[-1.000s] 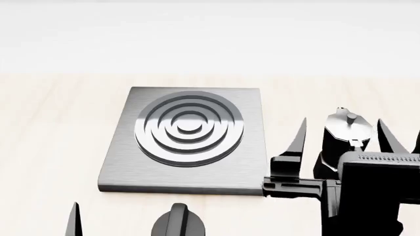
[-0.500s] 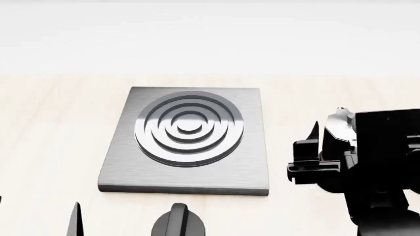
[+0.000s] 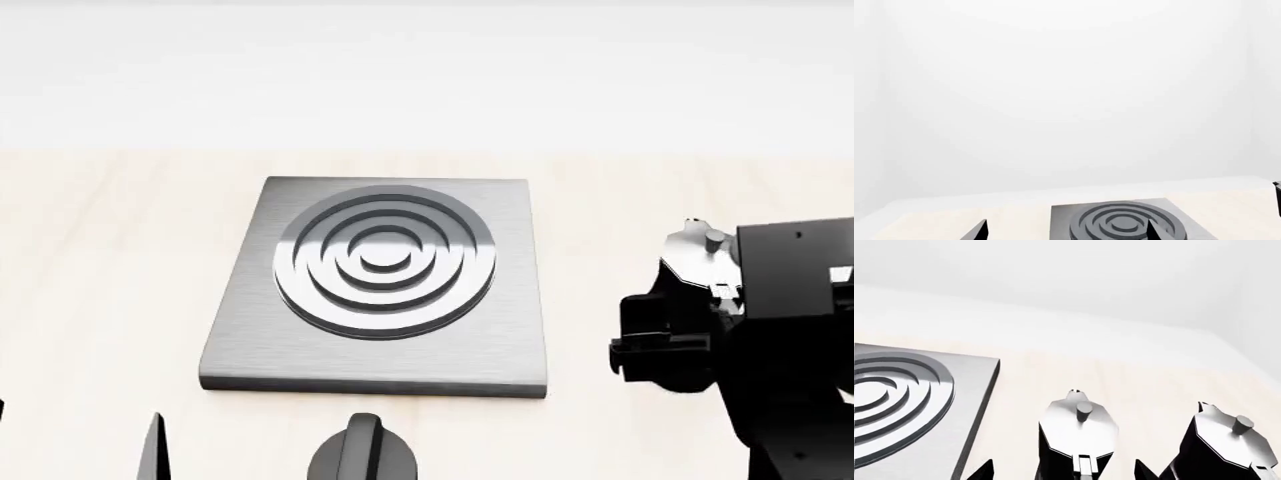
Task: Put both moka pots on the stove.
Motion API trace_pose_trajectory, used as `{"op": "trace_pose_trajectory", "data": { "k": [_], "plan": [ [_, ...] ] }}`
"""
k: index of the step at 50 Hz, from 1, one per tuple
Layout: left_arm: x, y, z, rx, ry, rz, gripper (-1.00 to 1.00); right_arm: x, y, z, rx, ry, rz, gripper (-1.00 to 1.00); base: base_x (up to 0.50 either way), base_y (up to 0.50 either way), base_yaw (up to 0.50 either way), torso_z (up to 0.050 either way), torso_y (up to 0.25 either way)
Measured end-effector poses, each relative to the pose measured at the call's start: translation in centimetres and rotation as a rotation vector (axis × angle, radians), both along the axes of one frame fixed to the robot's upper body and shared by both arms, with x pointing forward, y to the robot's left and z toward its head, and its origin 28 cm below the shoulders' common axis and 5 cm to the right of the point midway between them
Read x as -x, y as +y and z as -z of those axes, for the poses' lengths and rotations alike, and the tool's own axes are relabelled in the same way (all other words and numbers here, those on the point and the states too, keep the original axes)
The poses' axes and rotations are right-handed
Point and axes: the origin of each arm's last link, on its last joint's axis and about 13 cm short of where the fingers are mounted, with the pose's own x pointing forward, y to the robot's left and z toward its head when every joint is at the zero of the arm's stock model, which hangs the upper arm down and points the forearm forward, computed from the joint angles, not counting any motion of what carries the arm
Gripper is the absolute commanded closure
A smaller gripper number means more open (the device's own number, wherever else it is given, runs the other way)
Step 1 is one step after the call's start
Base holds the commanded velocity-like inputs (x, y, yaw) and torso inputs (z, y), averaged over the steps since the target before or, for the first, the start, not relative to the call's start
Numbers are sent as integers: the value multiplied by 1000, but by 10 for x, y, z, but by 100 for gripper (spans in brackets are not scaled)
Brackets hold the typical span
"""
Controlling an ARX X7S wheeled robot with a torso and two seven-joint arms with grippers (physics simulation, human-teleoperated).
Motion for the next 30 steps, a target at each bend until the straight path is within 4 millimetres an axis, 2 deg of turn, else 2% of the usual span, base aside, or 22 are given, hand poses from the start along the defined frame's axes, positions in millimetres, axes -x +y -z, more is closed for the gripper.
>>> {"op": "trace_pose_trajectory", "data": {
  "k": [30],
  "plan": [
    [-1,-1,1,-2,4,1,-100,-21,-15,30,-18,123,29,-100,0,0,0,0,0]
  ]
}}
